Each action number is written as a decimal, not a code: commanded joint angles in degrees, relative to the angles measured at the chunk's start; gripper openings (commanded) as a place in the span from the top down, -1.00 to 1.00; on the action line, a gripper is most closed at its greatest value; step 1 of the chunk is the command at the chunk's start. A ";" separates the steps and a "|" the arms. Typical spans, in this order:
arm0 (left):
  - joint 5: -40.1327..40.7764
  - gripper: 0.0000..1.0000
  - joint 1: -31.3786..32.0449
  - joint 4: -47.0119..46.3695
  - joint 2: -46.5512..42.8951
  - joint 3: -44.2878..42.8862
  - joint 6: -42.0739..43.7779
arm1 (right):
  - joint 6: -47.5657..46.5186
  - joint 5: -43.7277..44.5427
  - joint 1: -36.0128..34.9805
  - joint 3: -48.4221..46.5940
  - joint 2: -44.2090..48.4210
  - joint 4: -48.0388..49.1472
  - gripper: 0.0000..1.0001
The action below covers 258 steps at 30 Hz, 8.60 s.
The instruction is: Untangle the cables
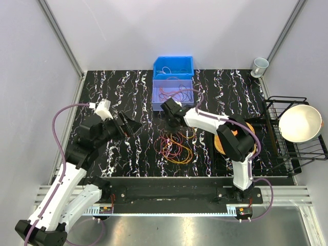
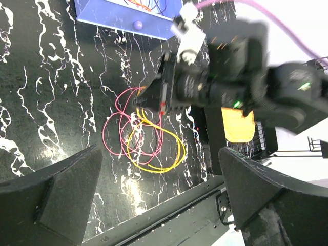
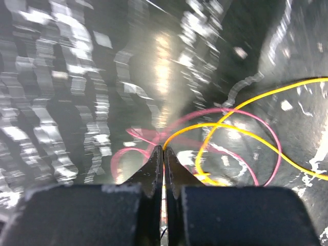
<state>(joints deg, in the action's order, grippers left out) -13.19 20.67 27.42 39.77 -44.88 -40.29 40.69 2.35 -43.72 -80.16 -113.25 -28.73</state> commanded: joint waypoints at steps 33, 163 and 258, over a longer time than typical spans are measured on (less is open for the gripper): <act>0.36 -0.66 -0.19 -9.66 1.62 10.43 -0.57 | 3.35 -21.25 -0.84 -4.74 27.91 1.75 1.00; -6.56 1.00 -12.94 -8.43 19.47 -16.98 7.07 | -9.66 -19.65 21.31 8.26 49.89 -14.16 -0.38; -15.55 1.00 -7.92 -21.71 20.26 -29.48 -2.42 | -23.99 -9.91 -5.76 -27.42 25.98 18.80 1.00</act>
<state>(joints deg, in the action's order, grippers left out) -29.58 12.53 7.20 61.12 -76.36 -44.40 18.50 -9.47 -49.04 -106.41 -86.32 -7.31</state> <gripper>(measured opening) 0.005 0.012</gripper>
